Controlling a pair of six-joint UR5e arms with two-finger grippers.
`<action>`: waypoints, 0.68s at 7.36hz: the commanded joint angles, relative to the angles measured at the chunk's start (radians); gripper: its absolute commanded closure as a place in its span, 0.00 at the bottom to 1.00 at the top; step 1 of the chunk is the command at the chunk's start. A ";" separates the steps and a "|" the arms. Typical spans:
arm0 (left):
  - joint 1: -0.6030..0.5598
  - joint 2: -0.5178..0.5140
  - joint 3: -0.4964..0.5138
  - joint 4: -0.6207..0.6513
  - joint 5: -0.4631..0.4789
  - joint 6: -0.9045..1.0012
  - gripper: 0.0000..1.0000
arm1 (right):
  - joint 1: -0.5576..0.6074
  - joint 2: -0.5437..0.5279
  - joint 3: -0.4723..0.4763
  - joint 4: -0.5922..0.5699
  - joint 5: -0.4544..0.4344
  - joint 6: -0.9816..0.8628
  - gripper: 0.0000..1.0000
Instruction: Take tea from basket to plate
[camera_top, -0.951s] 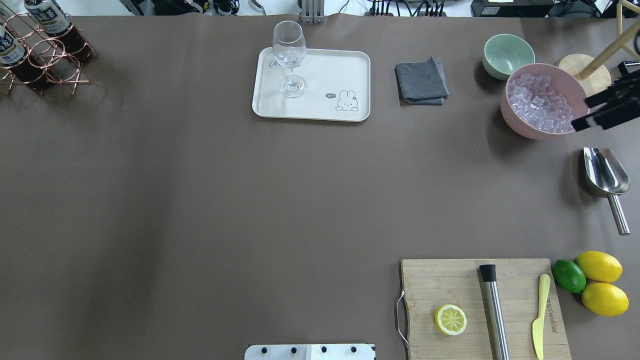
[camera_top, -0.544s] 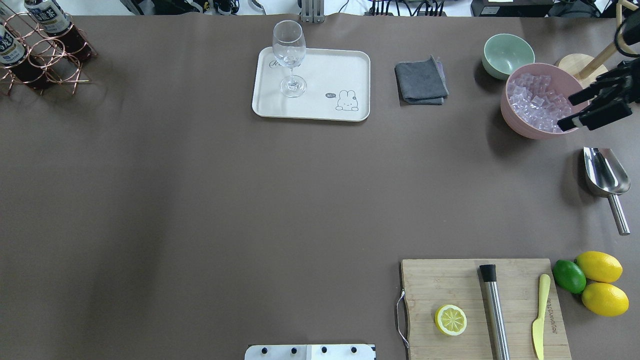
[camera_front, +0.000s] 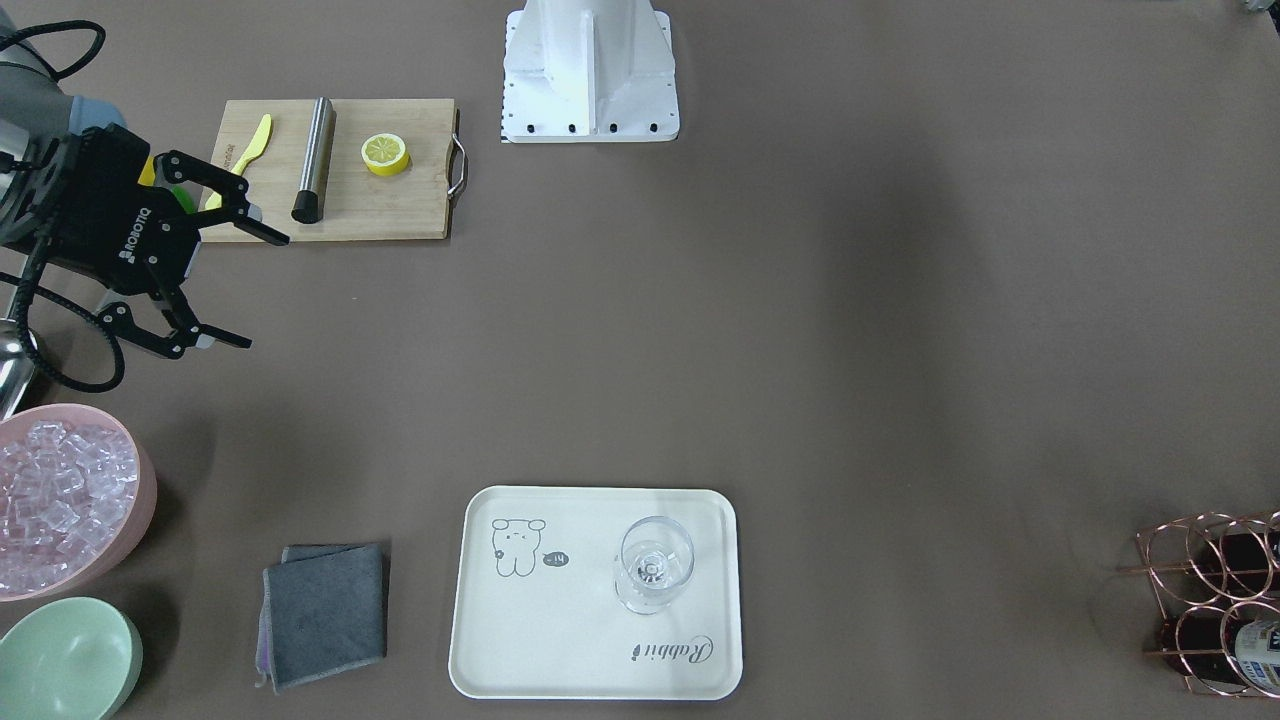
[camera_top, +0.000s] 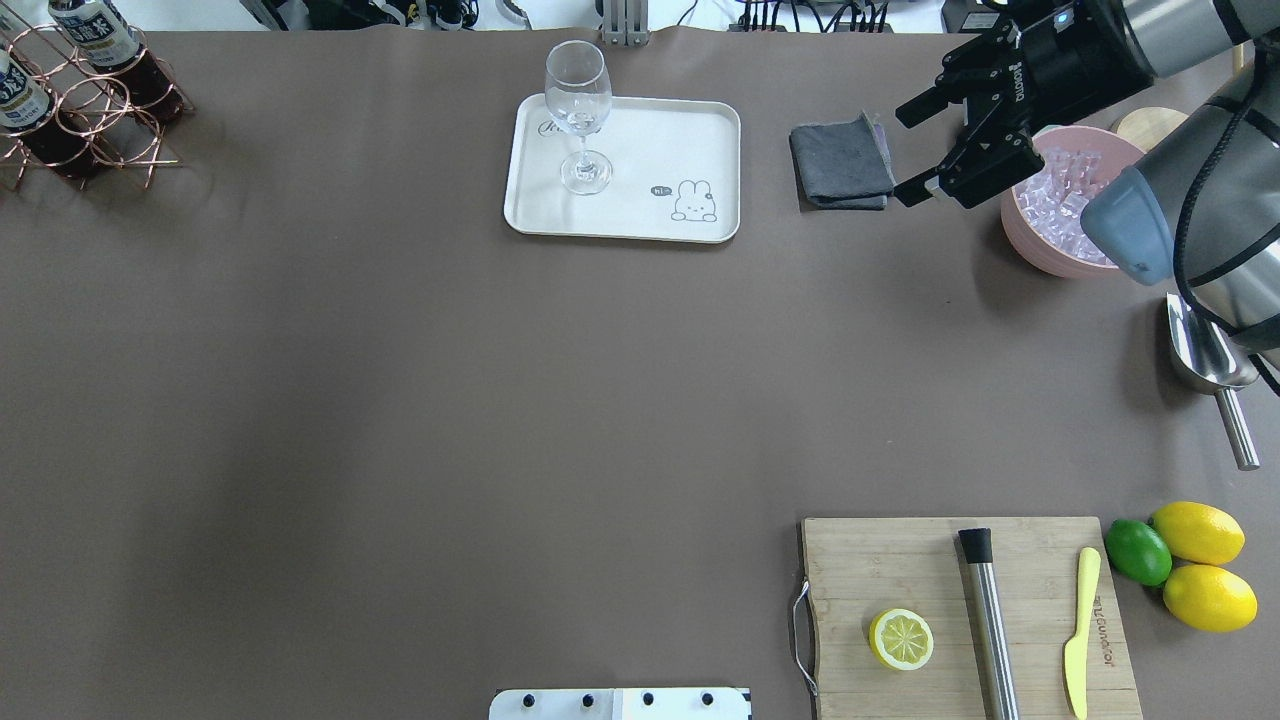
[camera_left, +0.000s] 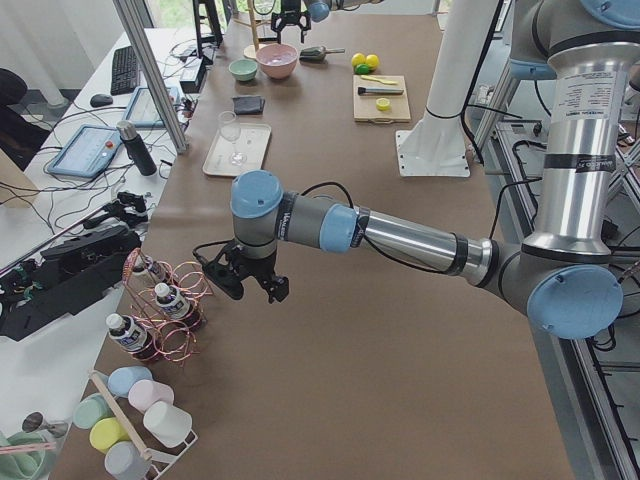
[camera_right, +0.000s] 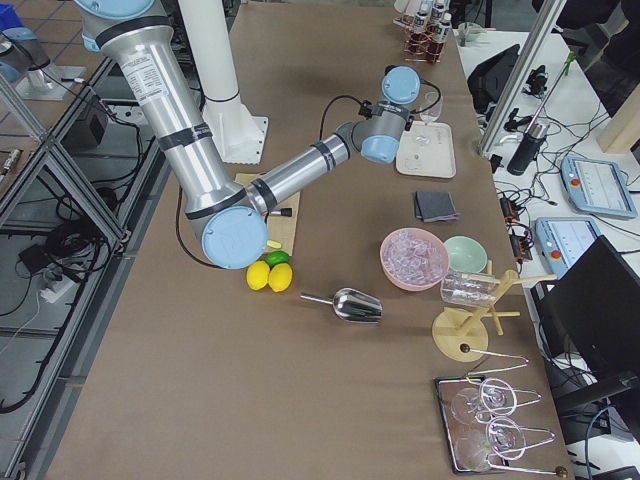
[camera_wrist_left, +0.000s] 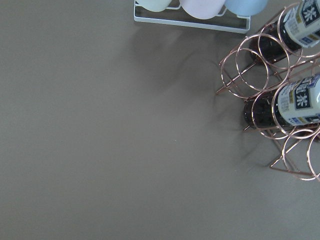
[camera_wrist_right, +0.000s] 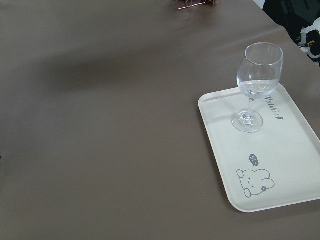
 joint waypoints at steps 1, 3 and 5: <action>-0.008 -0.034 -0.004 -0.056 0.002 -0.214 0.02 | -0.011 -0.013 -0.075 0.104 0.003 0.017 0.00; -0.008 -0.151 0.109 -0.067 0.041 -0.281 0.02 | -0.011 -0.028 -0.132 0.222 0.003 0.020 0.00; -0.039 -0.290 0.296 -0.071 0.039 -0.331 0.02 | -0.009 -0.043 -0.183 0.403 -0.006 0.023 0.02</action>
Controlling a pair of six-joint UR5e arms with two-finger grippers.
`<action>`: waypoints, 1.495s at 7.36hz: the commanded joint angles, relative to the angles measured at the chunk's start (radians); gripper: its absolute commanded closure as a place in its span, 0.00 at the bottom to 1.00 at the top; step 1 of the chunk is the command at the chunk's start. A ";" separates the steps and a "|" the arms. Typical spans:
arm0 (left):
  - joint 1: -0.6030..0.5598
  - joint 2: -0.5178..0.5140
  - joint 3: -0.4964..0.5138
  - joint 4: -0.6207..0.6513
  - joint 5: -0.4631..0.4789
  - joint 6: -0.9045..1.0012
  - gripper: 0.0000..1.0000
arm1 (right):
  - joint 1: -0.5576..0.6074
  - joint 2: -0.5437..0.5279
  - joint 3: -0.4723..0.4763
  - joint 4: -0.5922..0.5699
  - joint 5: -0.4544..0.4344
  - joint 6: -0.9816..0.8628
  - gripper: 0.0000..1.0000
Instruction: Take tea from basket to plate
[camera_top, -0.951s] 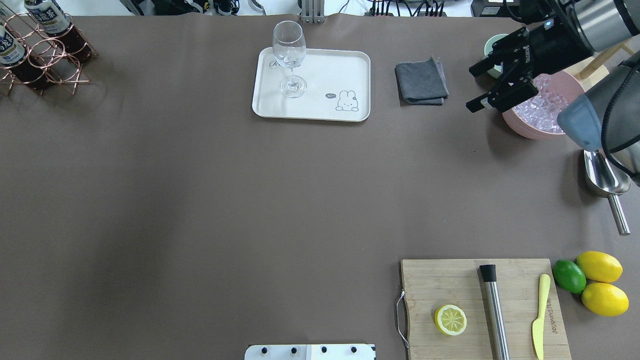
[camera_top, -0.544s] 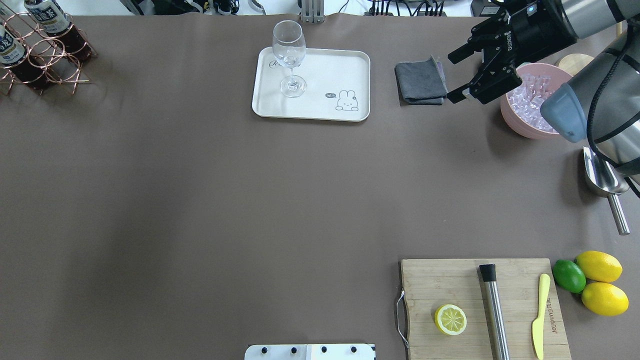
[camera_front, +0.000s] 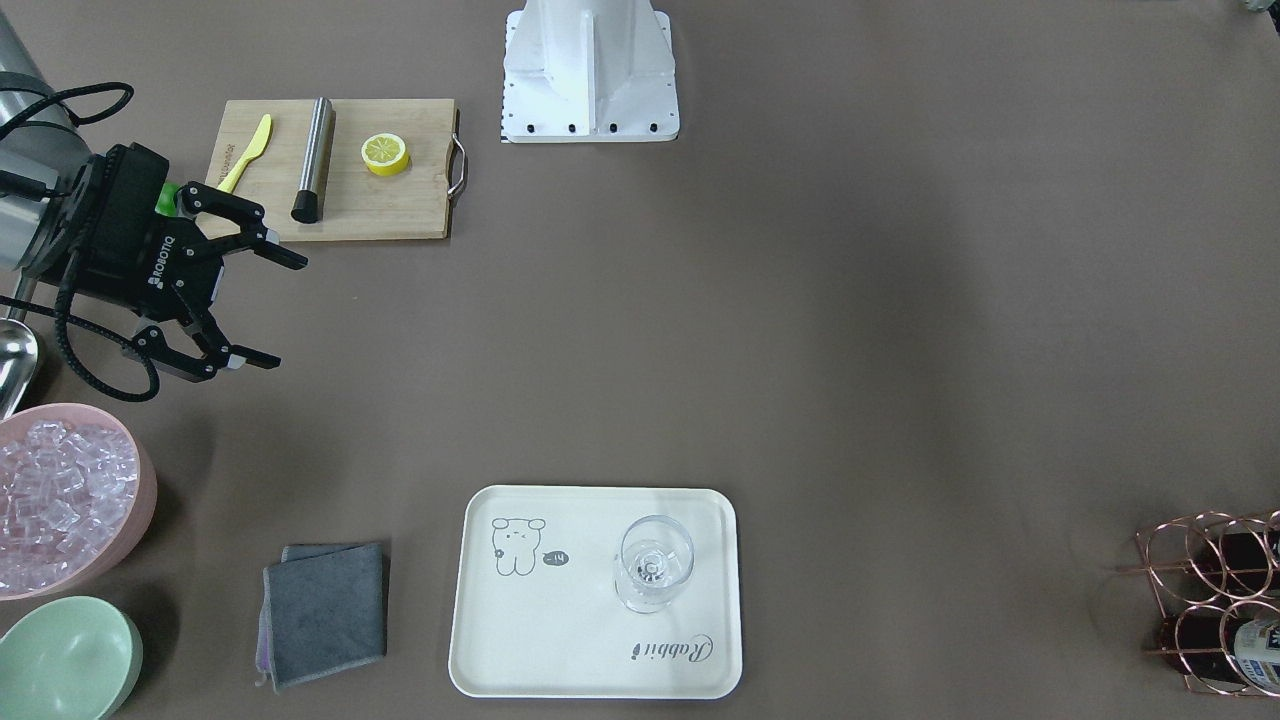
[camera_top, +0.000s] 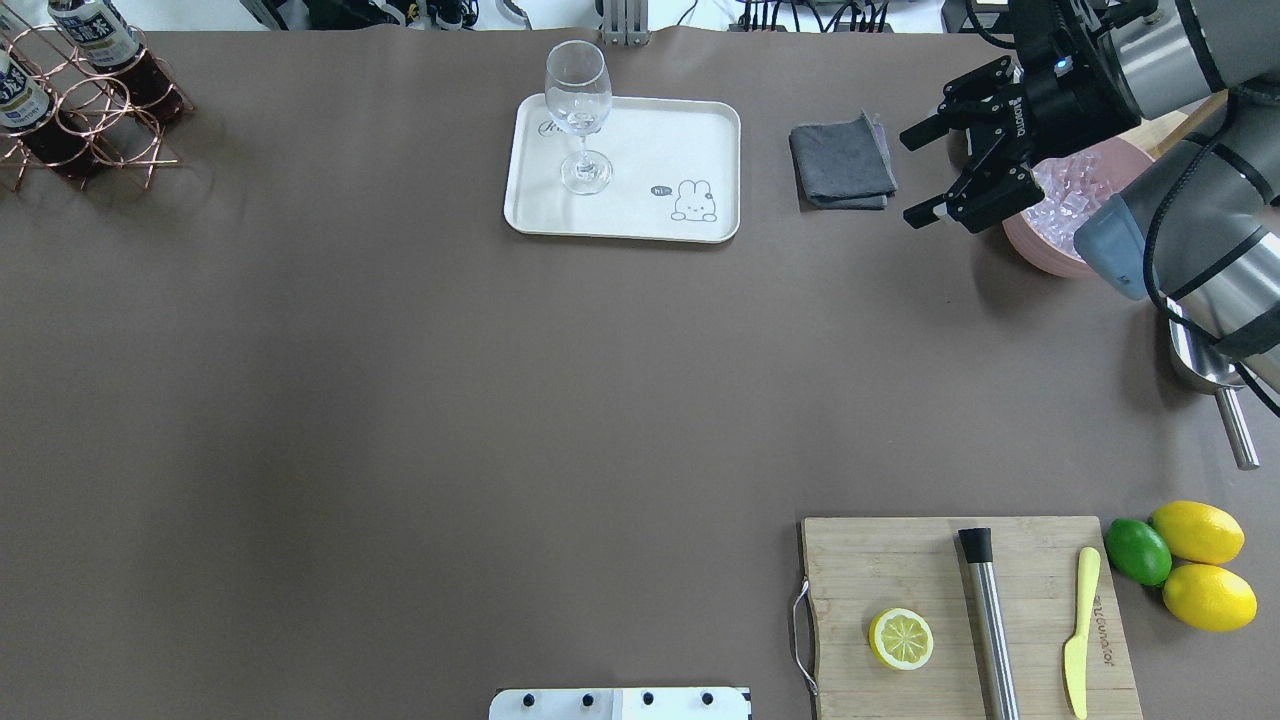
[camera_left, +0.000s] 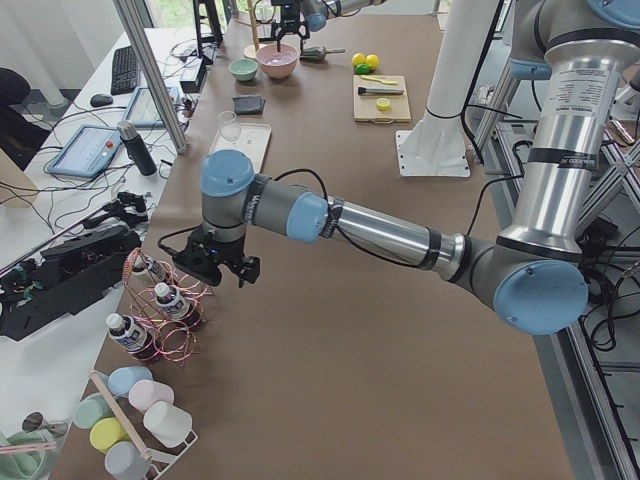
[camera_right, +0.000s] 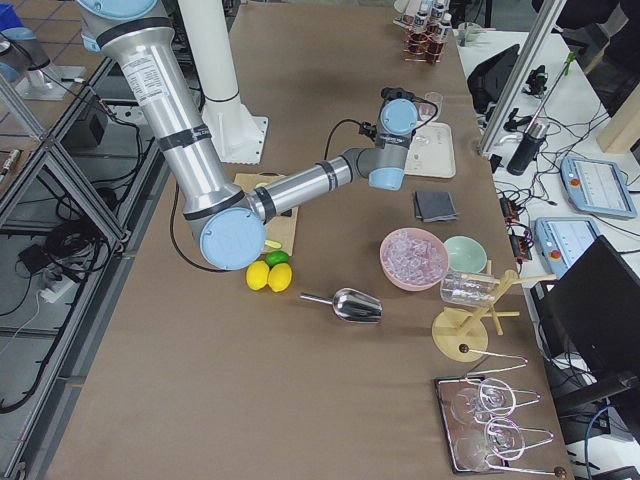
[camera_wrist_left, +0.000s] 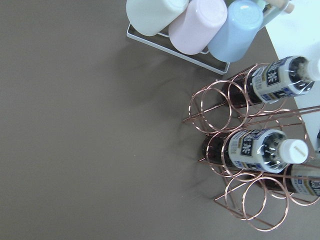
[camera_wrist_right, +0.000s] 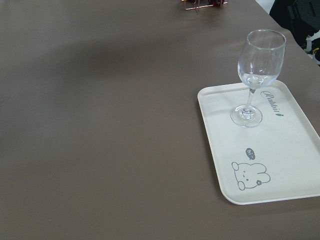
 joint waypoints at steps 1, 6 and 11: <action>-0.060 -0.136 0.161 -0.014 0.003 -0.039 0.02 | 0.001 -0.038 -0.035 0.162 -0.002 0.012 0.01; -0.071 -0.344 0.419 -0.023 0.000 -0.274 0.02 | -0.002 -0.016 -0.035 0.281 -0.179 0.262 0.02; 0.025 -0.360 0.511 -0.262 0.062 -0.403 0.02 | -0.146 -0.039 -0.109 0.828 -0.481 0.579 0.01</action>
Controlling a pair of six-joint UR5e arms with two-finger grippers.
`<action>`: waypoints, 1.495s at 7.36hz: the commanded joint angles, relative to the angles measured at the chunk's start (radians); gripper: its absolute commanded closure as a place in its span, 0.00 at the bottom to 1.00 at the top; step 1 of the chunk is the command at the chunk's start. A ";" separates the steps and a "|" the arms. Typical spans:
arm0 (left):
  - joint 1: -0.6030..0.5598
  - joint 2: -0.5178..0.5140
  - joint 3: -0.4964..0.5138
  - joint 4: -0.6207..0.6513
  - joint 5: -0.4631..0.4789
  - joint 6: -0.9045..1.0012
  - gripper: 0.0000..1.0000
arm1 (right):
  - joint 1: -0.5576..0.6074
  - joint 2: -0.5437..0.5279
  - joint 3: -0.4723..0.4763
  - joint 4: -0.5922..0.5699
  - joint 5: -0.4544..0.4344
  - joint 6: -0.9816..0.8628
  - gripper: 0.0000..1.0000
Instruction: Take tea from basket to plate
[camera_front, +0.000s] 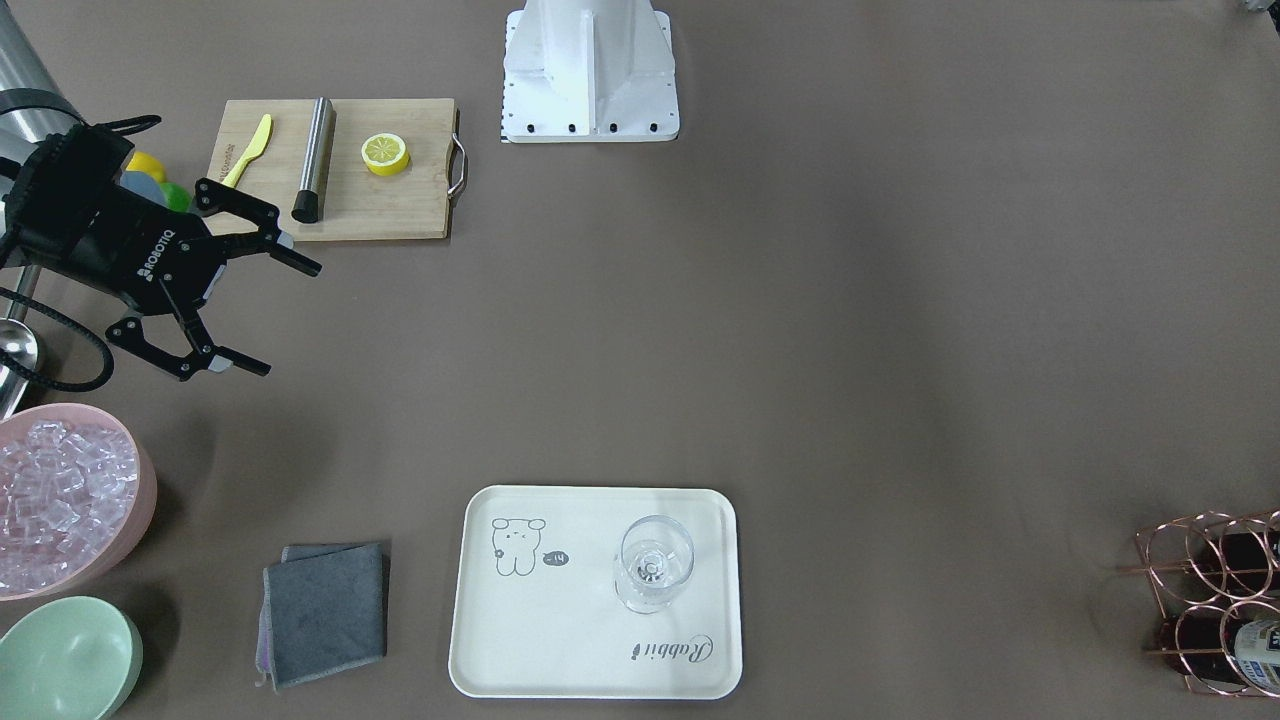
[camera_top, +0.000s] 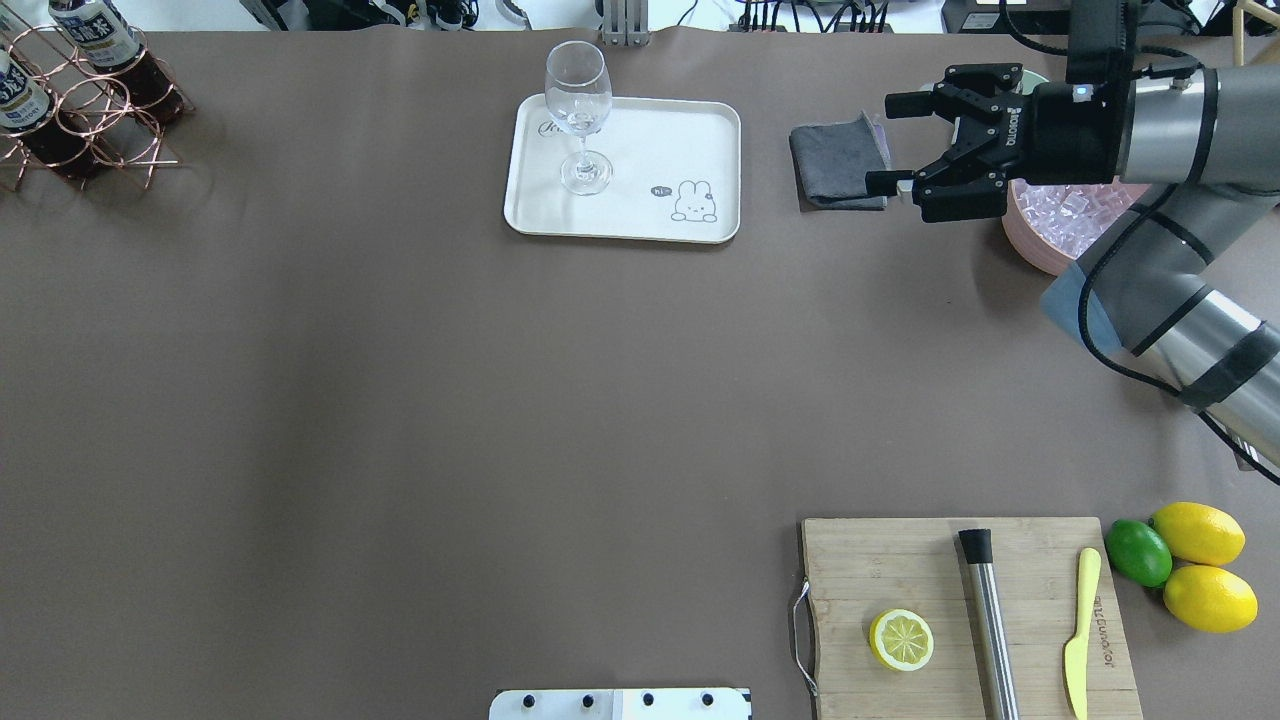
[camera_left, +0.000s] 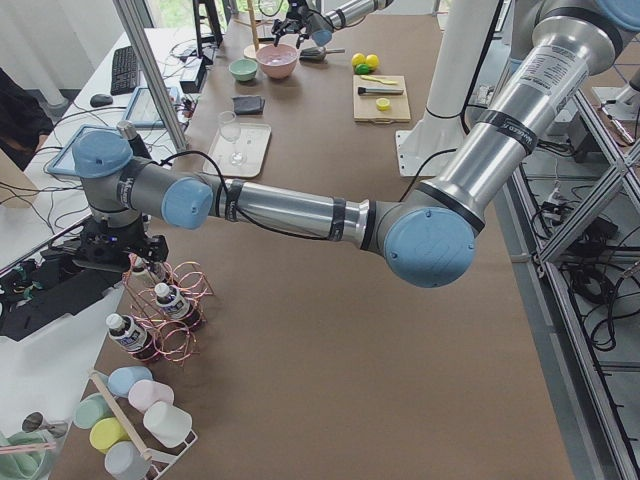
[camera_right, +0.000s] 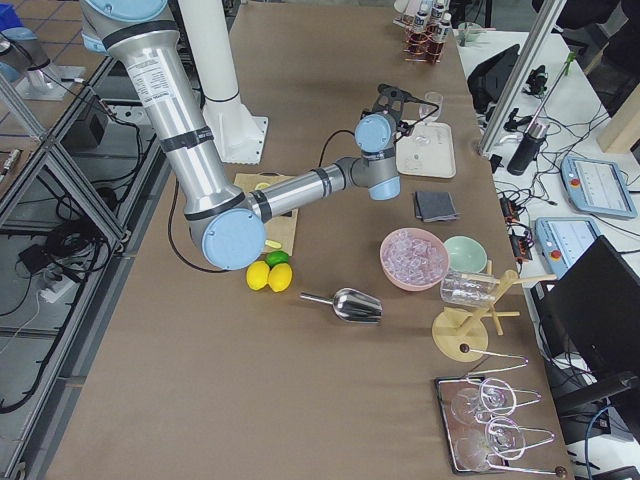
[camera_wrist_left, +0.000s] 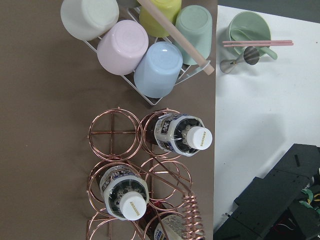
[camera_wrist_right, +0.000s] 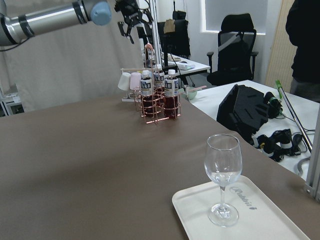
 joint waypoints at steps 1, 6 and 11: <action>0.035 -0.014 0.067 -0.132 0.053 -0.065 0.02 | -0.093 -0.016 -0.100 0.319 -0.096 0.037 0.01; 0.087 -0.025 0.109 -0.191 0.054 -0.105 0.33 | -0.247 -0.022 -0.105 0.360 -0.083 -0.138 0.01; 0.059 -0.003 0.077 -0.161 0.054 -0.027 0.93 | -0.253 -0.023 -0.108 0.360 -0.084 -0.132 0.01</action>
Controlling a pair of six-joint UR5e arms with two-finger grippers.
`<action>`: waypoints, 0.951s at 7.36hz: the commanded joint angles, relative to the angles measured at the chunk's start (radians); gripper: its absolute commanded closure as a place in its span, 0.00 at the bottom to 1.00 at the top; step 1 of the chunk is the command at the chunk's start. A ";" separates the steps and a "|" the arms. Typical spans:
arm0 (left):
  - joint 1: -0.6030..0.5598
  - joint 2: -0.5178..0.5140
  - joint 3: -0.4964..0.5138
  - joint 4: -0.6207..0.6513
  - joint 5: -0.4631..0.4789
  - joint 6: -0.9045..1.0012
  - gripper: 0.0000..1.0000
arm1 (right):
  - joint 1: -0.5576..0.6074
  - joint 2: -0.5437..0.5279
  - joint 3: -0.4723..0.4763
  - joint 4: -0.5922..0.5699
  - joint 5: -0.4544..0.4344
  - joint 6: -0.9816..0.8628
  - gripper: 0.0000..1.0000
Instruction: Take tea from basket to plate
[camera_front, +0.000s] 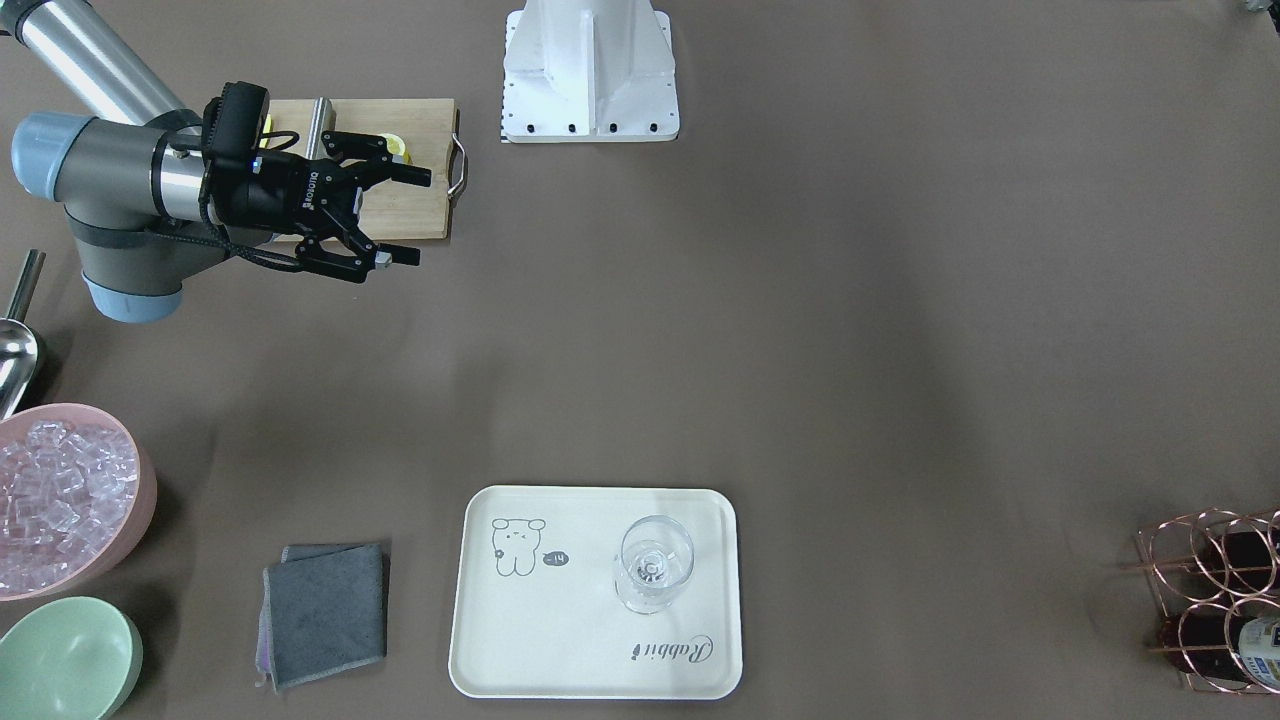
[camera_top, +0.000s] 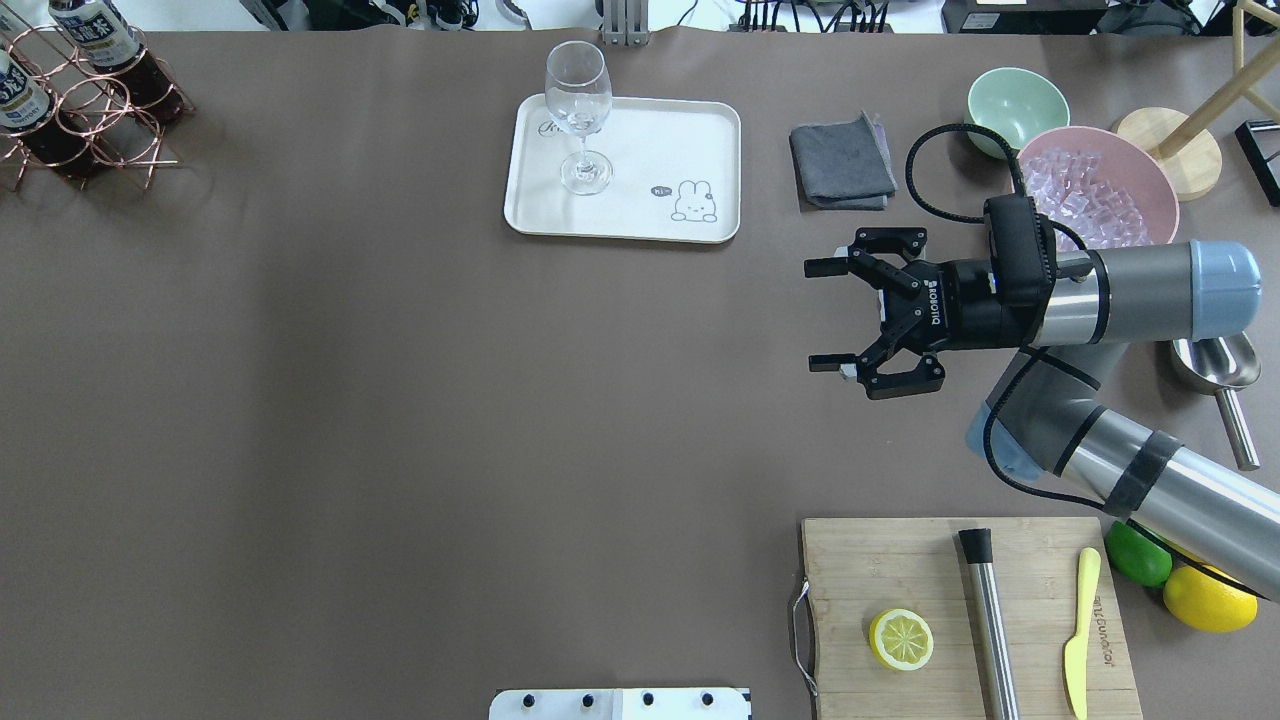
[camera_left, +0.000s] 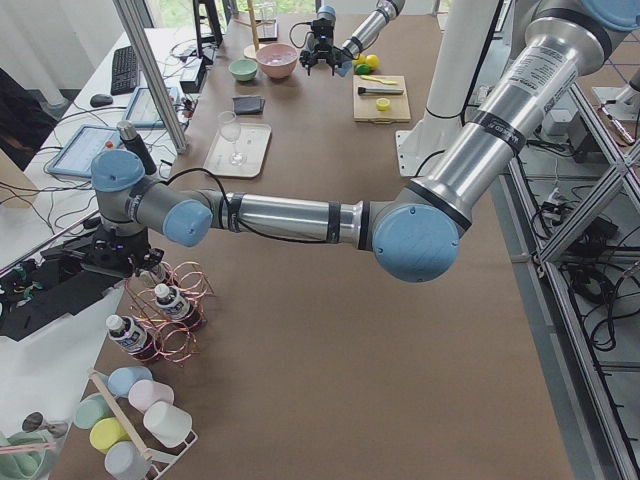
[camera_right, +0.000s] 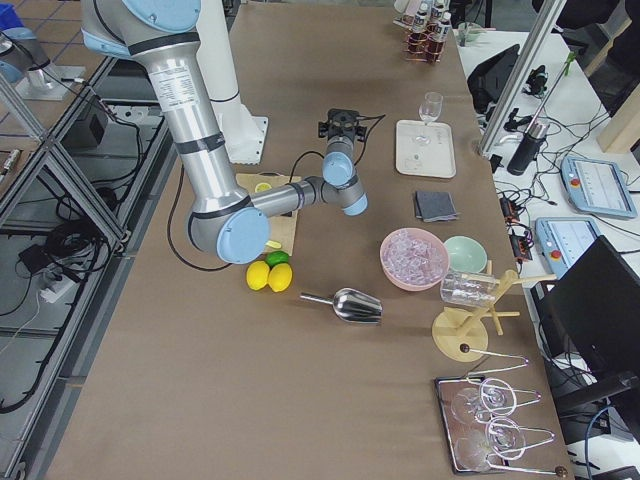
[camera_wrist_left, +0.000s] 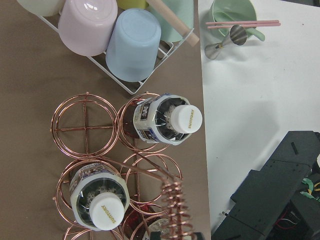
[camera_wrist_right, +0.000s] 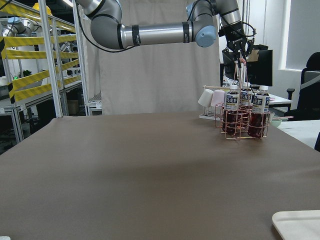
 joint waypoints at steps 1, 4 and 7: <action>-0.010 0.005 -0.036 0.042 -0.001 0.009 1.00 | -0.002 -0.001 -0.002 0.000 -0.004 0.003 0.01; -0.019 0.055 -0.372 0.280 0.004 -0.009 1.00 | -0.002 0.000 -0.002 0.001 -0.006 0.003 0.01; 0.192 0.148 -0.807 0.529 0.164 -0.198 1.00 | 0.000 -0.003 -0.002 0.001 -0.009 0.004 0.01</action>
